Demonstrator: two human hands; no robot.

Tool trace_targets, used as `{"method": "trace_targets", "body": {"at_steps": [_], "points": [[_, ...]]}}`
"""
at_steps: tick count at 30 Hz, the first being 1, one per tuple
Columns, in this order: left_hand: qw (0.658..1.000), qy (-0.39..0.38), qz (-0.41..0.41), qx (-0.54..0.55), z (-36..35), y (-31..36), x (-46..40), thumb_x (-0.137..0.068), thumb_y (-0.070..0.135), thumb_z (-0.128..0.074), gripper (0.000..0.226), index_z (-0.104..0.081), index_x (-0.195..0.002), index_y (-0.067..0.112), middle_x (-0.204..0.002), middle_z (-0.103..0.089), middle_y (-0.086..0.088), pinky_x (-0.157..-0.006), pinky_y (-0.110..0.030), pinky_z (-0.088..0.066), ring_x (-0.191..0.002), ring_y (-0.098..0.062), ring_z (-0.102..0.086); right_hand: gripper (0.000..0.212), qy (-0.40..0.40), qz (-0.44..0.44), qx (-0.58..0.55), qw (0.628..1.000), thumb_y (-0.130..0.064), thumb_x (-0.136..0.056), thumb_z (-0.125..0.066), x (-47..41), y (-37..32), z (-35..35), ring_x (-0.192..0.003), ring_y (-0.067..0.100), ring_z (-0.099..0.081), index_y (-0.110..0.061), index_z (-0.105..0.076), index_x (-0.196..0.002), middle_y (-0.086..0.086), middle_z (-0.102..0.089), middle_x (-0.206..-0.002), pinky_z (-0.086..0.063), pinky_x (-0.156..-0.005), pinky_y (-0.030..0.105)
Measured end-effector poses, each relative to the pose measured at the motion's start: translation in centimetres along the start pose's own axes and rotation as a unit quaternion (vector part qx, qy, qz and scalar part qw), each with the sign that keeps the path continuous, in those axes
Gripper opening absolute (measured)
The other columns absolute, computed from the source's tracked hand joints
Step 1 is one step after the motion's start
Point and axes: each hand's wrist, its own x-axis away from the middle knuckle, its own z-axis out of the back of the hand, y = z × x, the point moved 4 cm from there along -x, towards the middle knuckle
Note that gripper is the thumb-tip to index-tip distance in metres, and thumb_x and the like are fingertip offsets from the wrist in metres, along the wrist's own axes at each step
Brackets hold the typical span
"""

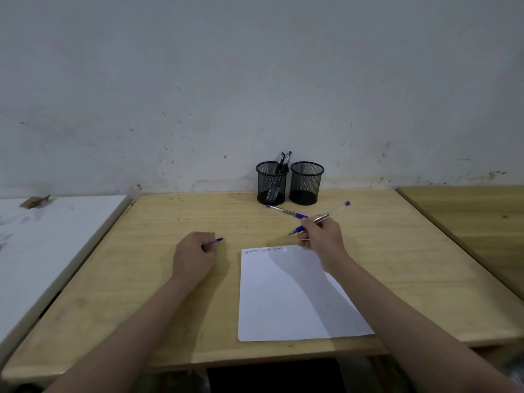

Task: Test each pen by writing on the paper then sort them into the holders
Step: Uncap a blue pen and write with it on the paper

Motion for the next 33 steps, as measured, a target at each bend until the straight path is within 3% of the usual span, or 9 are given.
{"method": "trace_targets", "body": {"at_steps": [2, 6, 9, 12, 15, 20, 33], "points": [[1.0, -0.016, -0.005, -0.014, -0.3, 0.1, 0.2, -0.079, 0.014, -0.06, 0.036, -0.062, -0.115, 0.006, -0.127, -0.059, -0.013, -0.098, -0.027, -0.036, -0.12, -0.027, -0.053, 0.014, -0.013, 0.006, -0.013, 1.0, 0.0, -0.089, -0.055, 0.0, 0.7, -0.2, -0.051, 0.021, -0.051, -0.006, -0.049, -0.079, 0.019, -0.052, -0.072, -0.051, -0.047, 0.027], [0.992, -0.059, -0.106, -0.032, -0.6, 1.8, 2.3, -0.074, 0.05, -0.045, 0.067, -0.05, -0.13, 0.013, -0.14, -0.047, -0.004, -0.11, -0.046, -0.031, -0.129, -0.02, -0.043, 0.019, -0.038, 0.018, 0.004, 0.999, 0.0, -0.091, -0.051, -0.1, 1.5, -0.2, -0.047, 0.018, -0.059, -0.006, -0.049, -0.073, 0.02, -0.057, -0.069, -0.056, -0.049, 0.027], [0.97, -0.171, -0.172, -0.028, -1.5, 2.5, 4.2, -0.075, 0.061, -0.038, 0.075, -0.035, -0.139, 0.023, -0.15, -0.028, 0.007, -0.116, -0.042, -0.018, -0.138, -0.006, -0.024, 0.019, -0.054, 0.012, -0.002, 0.998, 0.0, -0.091, -0.052, -0.3, 1.7, -0.2, -0.048, 0.016, -0.064, -0.005, -0.052, -0.073, 0.018, -0.061, -0.066, -0.059, -0.052, 0.029], [0.941, -0.252, -0.191, -0.123, -2.5, 2.1, 4.9, -0.075, 0.067, -0.024, 0.076, -0.019, -0.144, 0.033, -0.154, -0.01, 0.017, -0.115, -0.041, -0.006, -0.14, 0.001, -0.008, 0.024, -0.058, 0.02, 0.02, 0.998, -0.006, -0.085, -0.067, -0.5, 1.8, -0.4, -0.048, 0.015, -0.065, -0.006, -0.051, -0.067, 0.015, -0.063, -0.062, -0.059, -0.055, 0.033], [0.942, -0.245, -0.184, -0.136, -2.6, 2.2, 4.8, -0.074, 0.065, -0.019, 0.074, -0.023, -0.142, 0.035, -0.154, -0.012, 0.018, -0.114, -0.037, -0.006, -0.14, 0.002, -0.008, 0.028, -0.046, 0.038, 0.04, 0.997, -0.004, -0.078, -0.074, -0.7, 1.8, -0.7, -0.047, 0.019, -0.063, -0.005, -0.049, -0.066, 0.016, -0.062, -0.057, -0.056, -0.052, 0.035], [0.947, -0.241, -0.174, -0.122, -2.5, 2.3, 5.0, -0.072, 0.065, -0.02, 0.076, -0.024, -0.142, 0.034, -0.151, -0.012, 0.023, -0.114, -0.034, -0.006, -0.138, 0.006, -0.009, 0.024, -0.006, 0.08, 0.062, 0.995, 0.007, -0.077, -0.062, -0.9, 2.0, -0.7, -0.04, 0.022, -0.054, -0.004, -0.045, -0.064, 0.017, -0.051, -0.053, -0.046, -0.041, 0.026], [0.953, -0.229, -0.168, -0.102, -2.6, 2.1, 5.0, -0.072, 0.065, -0.022, 0.077, -0.027, -0.141, 0.031, -0.148, -0.01, 0.026, -0.115, -0.033, -0.005, -0.136, 0.009, -0.008, 0.031, -0.018, 0.089, 0.085, 0.992, 0.013, -0.073, -0.056, -1.4, 2.4, -0.9, -0.036, 0.019, -0.049, -0.008, -0.036, -0.059, 0.009, -0.041, -0.05, -0.042, -0.039, 0.024]]}}
